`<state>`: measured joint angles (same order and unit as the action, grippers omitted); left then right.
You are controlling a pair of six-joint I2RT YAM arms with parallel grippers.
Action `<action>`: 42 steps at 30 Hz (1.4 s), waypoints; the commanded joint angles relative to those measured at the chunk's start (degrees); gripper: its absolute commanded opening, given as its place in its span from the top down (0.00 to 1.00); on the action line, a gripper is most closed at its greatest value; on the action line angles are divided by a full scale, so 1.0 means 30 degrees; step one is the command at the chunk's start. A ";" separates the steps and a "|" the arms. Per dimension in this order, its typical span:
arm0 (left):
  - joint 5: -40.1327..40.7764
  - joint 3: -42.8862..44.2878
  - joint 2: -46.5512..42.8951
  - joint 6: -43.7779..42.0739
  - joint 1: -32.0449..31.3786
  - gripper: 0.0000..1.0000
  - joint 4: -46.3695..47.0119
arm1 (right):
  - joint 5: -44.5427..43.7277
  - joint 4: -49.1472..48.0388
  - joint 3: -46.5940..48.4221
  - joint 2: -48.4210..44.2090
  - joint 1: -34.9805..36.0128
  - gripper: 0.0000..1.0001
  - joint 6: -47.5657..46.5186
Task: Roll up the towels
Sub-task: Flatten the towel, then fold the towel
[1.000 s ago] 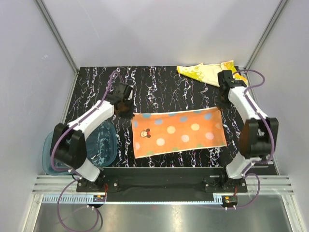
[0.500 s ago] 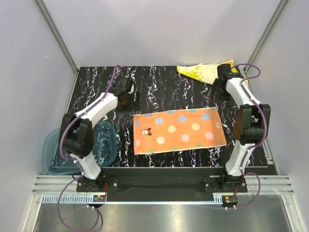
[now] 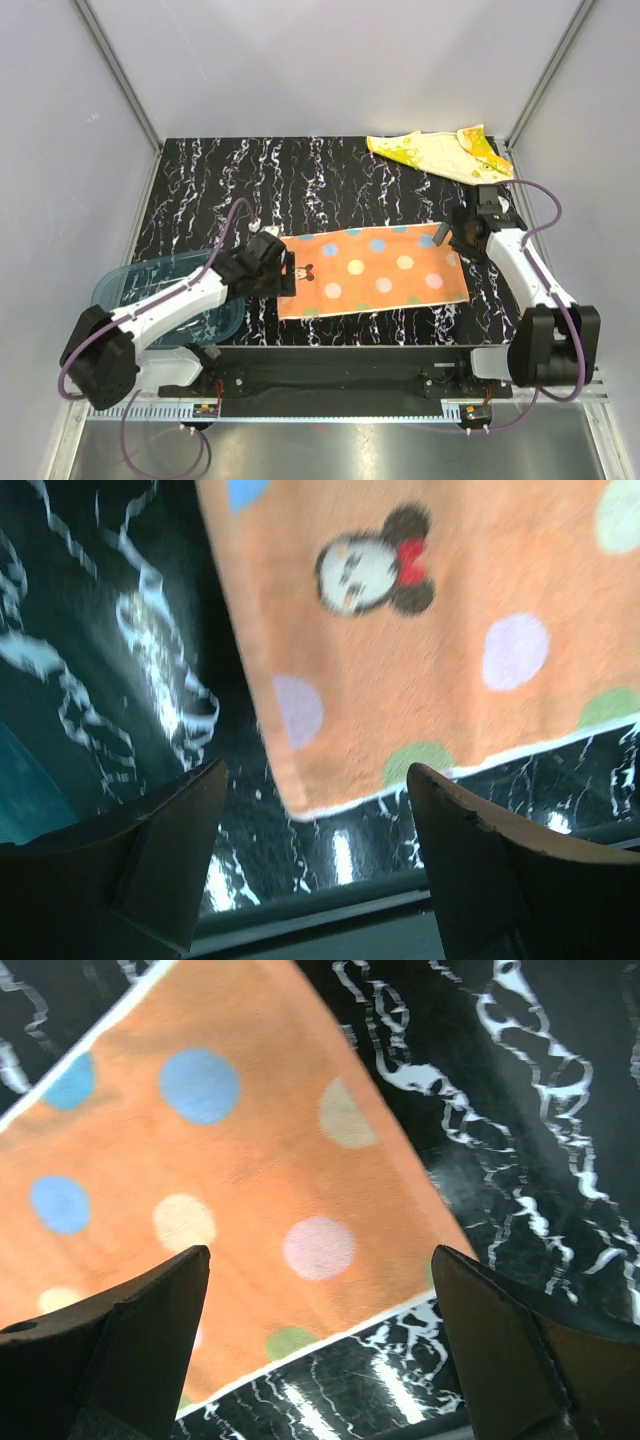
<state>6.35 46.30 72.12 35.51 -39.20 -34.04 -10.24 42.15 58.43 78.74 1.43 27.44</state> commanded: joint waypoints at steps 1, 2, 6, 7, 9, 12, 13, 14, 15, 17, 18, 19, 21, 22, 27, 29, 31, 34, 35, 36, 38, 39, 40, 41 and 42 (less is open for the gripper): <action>0.1629 -0.1687 -0.2150 0.2982 -0.0874 0.22 0.1532 | 0.2495 -0.2532 -0.1162 -0.2450 -0.0067 0.00 0.0492; 0.1720 -0.1984 -0.2821 0.3250 -0.1052 0.23 0.1620 | 0.2795 -0.2624 -0.1342 -0.2718 -0.0038 0.00 0.0521; 0.1721 -0.2777 -0.3209 0.4071 -0.1785 0.24 0.1417 | 0.3238 -0.2128 -0.1519 -0.3570 -0.0038 0.01 0.0697; 0.1605 -0.2894 -0.3122 0.4247 -0.2135 0.24 0.1503 | 0.3238 -0.1982 -0.1490 -0.3774 -0.0038 0.01 0.0697; 0.1136 -0.3245 -0.2508 0.4336 -0.2575 0.25 0.1911 | 0.3383 -0.1747 -0.1461 -0.3951 -0.0067 0.01 0.0668; 0.1719 -0.3131 -0.1162 0.4804 -0.3571 0.25 0.1506 | 0.4027 -0.1599 -0.1402 -0.4215 -0.0038 0.01 0.0638; 0.1953 -0.3072 -0.0839 0.5182 -0.3893 0.25 0.1359 | 0.4116 -0.1570 -0.1402 -0.4302 -0.0038 0.01 0.0638; 0.2304 -0.3013 -0.0343 0.5360 -0.4012 0.25 0.1212 | 0.4232 -0.1541 -0.1402 -0.4303 -0.0038 0.01 0.0609; 0.2539 -0.2897 -0.0164 0.5536 -0.4100 0.25 0.0776 | 0.4379 -0.1483 -0.1402 -0.4303 -0.0067 0.01 0.0638; 0.3184 -0.2925 -0.0045 0.6034 -0.4277 0.25 0.0421 | 0.4642 -0.1395 -0.1373 -0.4303 -0.0038 0.01 0.0609; 0.3331 -0.2954 -0.0103 0.6210 -0.4306 0.26 0.0130 | 0.4702 -0.1365 -0.1344 -0.4332 -0.0067 0.01 0.0580; 0.3449 -0.3099 -0.0161 0.6443 -0.4306 0.26 0.0098 | 0.4760 -0.1365 -0.1372 -0.4332 -0.0038 0.01 0.0579; 0.3538 -0.3247 -0.0338 0.6533 -0.4306 0.27 0.0184 | 0.4936 -0.1423 -0.1402 -0.4362 -0.0038 0.00 0.0550; 0.3451 -0.3450 -0.0367 0.6476 -0.4306 0.28 0.0301 | 0.4908 -0.1394 -0.1431 -0.4362 -0.0038 0.00 0.0550; 0.3216 -0.3686 0.0071 0.6475 -0.4306 0.33 0.0800 | 0.4996 -0.1482 -0.1461 -0.4245 -0.0038 0.01 0.0550; 0.3215 -0.3745 0.0247 0.6504 -0.4306 0.34 0.0859 | 0.4995 -0.1483 -0.1490 -0.4216 -0.0038 0.00 0.0550; 0.3361 -0.3745 0.0336 0.6621 -0.4306 0.35 0.0888 | 0.4966 -0.1628 -0.1577 -0.4216 -0.0038 0.01 0.0579; 0.3537 -0.3745 0.0511 0.6651 -0.4306 0.39 0.1093 | 0.4966 -0.1832 -0.1957 -0.4187 -0.0038 0.00 0.0521; 0.3596 -0.3745 0.0570 0.6680 -0.4306 0.41 0.1122 | 0.4966 -0.1863 -0.2075 -0.4186 -0.0038 0.00 0.0608; 0.3654 -0.3658 0.0628 0.6738 -0.4306 0.41 0.1152 | 0.5198 -0.1892 -0.2192 -0.4128 -0.0038 0.01 0.0638; 0.3743 -0.3570 0.0862 0.6739 -0.4306 0.42 0.1181 | 0.5318 -0.1921 -0.2135 -0.4040 -0.0067 0.01 0.0609; 0.3772 -0.3540 0.0892 0.6768 -0.4306 0.43 0.1210 | 0.5202 -0.1834 -0.1989 -0.4069 -0.0067 0.02 0.0551; 0.3830 -0.3482 0.0951 0.6797 -0.4306 0.43 0.1240 | 0.5200 -0.1747 -0.1901 -0.4127 -0.0067 0.01 0.0521; 0.3831 -0.3482 0.1009 0.6797 -0.4306 0.44 0.1327 | 0.5258 -0.1775 -0.1871 -0.4156 -0.0038 0.01 0.0492; 0.3802 -0.3482 0.1010 0.6826 -0.4306 0.45 0.1386 | 0.5230 -0.1775 -0.1871 -0.4302 -0.0038 0.01 0.0463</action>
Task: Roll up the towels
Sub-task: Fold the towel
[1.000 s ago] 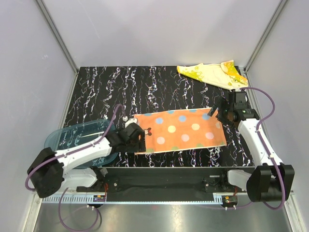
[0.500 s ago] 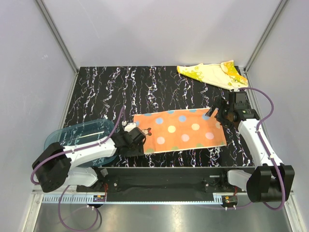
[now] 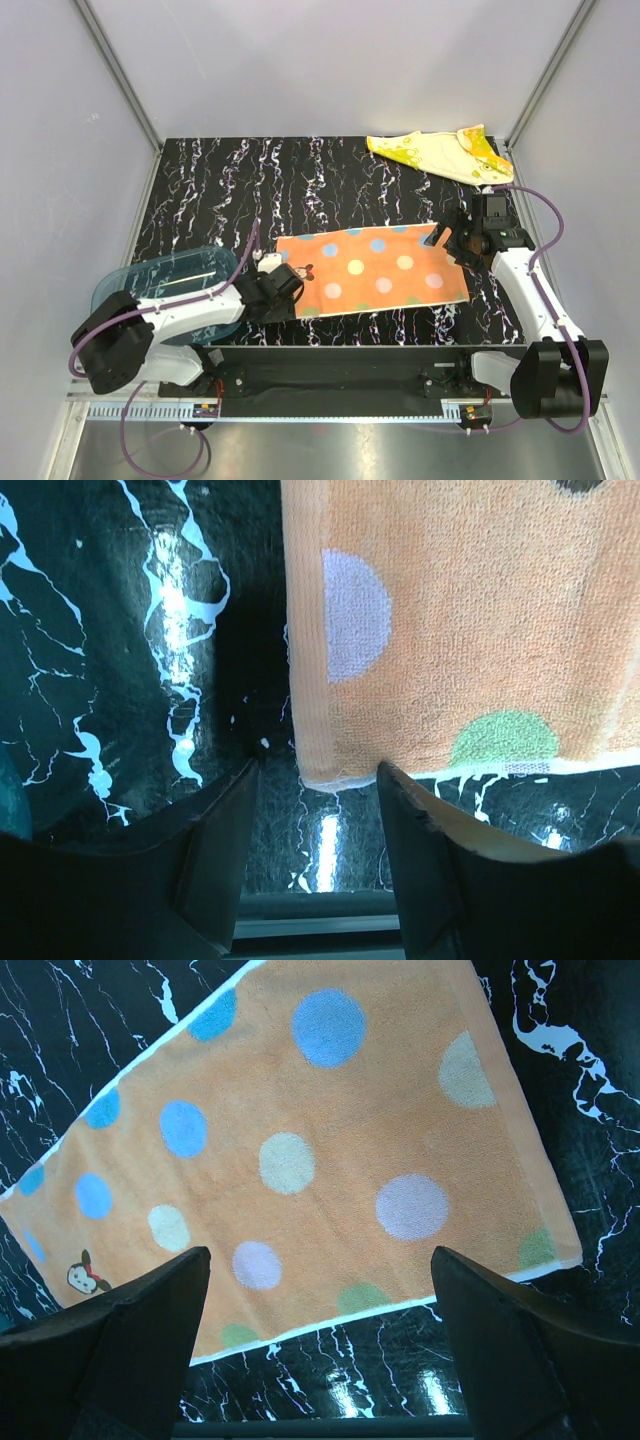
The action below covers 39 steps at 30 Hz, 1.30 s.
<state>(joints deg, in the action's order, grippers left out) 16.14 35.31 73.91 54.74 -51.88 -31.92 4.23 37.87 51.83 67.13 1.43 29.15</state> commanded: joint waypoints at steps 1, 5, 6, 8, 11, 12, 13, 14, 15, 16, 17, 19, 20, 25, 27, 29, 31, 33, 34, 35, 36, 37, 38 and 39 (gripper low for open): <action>0.0567 0.0183 0.0499 0.0415 -0.0081 0.46 0.0709 | 0.0378 -0.0376 0.0301 -0.0463 -0.0067 0.01 -0.0135; 0.0567 0.0242 0.0880 0.0445 -0.0051 0.52 0.0797 | 0.0494 -0.0377 0.0300 -0.0288 -0.0067 0.01 -0.0106; 0.0567 0.0242 0.0910 0.0445 -0.0051 0.54 0.0768 | 0.0495 -0.0376 0.0329 -0.0201 -0.0067 0.01 -0.0106; 0.0538 0.0125 0.0911 0.0444 -0.0081 0.59 0.0826 | 0.0465 -0.0347 0.0359 -0.0171 -0.0067 0.01 -0.0106; 0.0567 -0.0022 0.0852 0.0415 -0.0081 0.68 0.0856 | 0.0407 -0.0435 0.0301 -0.0113 -0.0038 0.01 -0.0135; 0.0596 0.0007 0.0794 0.0415 -0.0081 0.69 0.0769 | 0.0436 -0.0464 0.0300 -0.0054 -0.0038 0.01 -0.0077; 0.0683 0.0036 0.0764 0.0386 -0.0052 0.69 0.0681 | 0.0436 -0.0522 0.0300 0.0033 -0.0038 0.01 -0.0077; 0.0742 0.0095 0.0735 0.0357 -0.0051 0.71 0.0506 | 0.0465 -0.0552 0.0242 0.0092 -0.0038 0.01 -0.0077; 0.0772 0.0211 0.0677 0.0270 -0.0051 0.72 0.0417 | 0.0523 -0.0552 0.0271 0.0180 -0.0067 0.01 -0.0077; 0.0859 0.0299 0.0589 0.0211 -0.0051 0.73 0.0271 | 0.0553 -0.0581 0.0300 0.0442 -0.0067 0.01 -0.0019; 0.0918 0.0445 0.0530 0.0123 -0.0051 0.74 -0.0020 | 0.0553 -0.0552 0.0300 0.0560 -0.0067 0.01 0.0011; 0.1180 0.0797 0.0209 -0.0111 -0.0051 0.76 -0.0373 | 0.0553 -0.0494 0.0359 0.0971 -0.0038 0.01 0.0099; 0.1385 0.1030 0.0004 -0.0344 0.0036 0.79 -0.0636 | 0.0408 -0.0377 0.0388 0.1233 -0.0067 0.02 0.0215; 0.1184 0.1063 -0.0524 -0.1195 0.1176 0.88 -0.0698 | -0.2719 0.1868 0.1089 0.2258 -0.0067 0.00 0.0975; 0.0949 0.1033 -0.0700 -0.1720 0.2023 0.88 -0.0522 | -0.4476 0.2901 0.1644 0.3076 -0.0096 0.00 0.1679; 0.0627 0.1120 -0.0993 -0.2073 0.2495 0.89 -0.0347 | -0.4749 0.3606 0.1735 0.3606 -0.0213 0.00 0.2060; 0.0393 0.1237 -0.1023 -0.2659 0.3111 0.89 -0.0287 | -0.4808 0.4046 0.1648 0.4426 -0.0359 0.00 0.2208; 0.0216 0.1443 -0.0994 -0.3156 0.3579 0.89 -0.0141 | -0.4780 0.4485 0.1531 0.5186 -0.0911 0.01 0.2675; -0.0046 0.1472 -0.0936 -0.3304 0.3727 0.90 -0.0025 | -0.4402 0.4458 0.1328 0.5219 -0.1062 0.00 0.2851; -0.0193 0.1559 -0.0906 -0.3421 0.3873 0.90 0.0122 | -0.3905 0.4284 0.0601 0.5017 -0.1411 0.00 0.3259; -0.0340 0.1618 -0.0906 -0.3597 0.4049 0.90 0.0268 | -0.3030 0.3963 0.0216 0.4435 -0.1502 0.02 0.3495; -0.0602 0.1619 -0.0877 -0.3685 0.4137 0.91 0.0386 | -0.2934 0.3699 -0.0049 0.4168 -0.1561 0.03 0.3729; -0.0750 0.1648 -0.0848 -0.3773 0.4225 0.91 0.0619 | -0.3049 0.3725 -0.0312 0.3962 -0.1590 0.05 0.4080; -0.0897 0.1648 -0.0818 -0.3948 0.4342 0.91 0.0737 | -0.3369 0.3812 -0.0344 0.3757 -0.1561 0.07 0.4170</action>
<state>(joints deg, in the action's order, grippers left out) 15.79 38.00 72.07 45.63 -39.77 -32.58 -5.98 48.14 51.77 81.52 -3.09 37.87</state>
